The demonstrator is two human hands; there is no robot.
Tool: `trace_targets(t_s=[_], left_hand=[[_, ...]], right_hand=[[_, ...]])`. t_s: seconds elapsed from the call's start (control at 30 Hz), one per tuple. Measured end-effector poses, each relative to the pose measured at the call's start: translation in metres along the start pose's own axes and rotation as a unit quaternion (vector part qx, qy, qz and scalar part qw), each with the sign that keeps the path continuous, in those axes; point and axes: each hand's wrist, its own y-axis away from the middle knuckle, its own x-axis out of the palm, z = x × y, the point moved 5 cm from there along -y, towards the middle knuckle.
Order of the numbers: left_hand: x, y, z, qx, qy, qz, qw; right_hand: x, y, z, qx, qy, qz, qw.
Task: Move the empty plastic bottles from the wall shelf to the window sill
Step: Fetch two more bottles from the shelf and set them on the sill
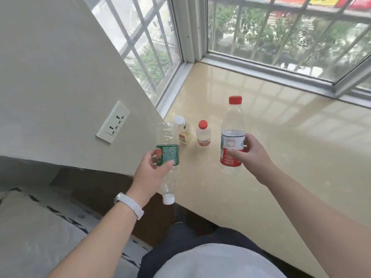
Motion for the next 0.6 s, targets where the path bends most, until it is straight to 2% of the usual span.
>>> trace_targets(t_s=[0.2, 0.4, 0.6], left_hand=[[0.030, -0.045, 0.031, -0.044, -0.031, 0.086, 0.995], [0.058, -0.092, 0.073, -0.088, -0.065, 0.146, 0.983], [0.072, -0.124, 0.111, -0.110, -0.143, 0.187, 0.966]], right_hand=[[0.003, -0.023, -0.037, 0.026, -0.014, -0.069, 0.997], [0.013, -0.049, -0.057, 0.003, -0.012, -0.149, 0.989], [0.024, -0.076, -0.089, 0.006, 0.014, -0.168, 0.986]])
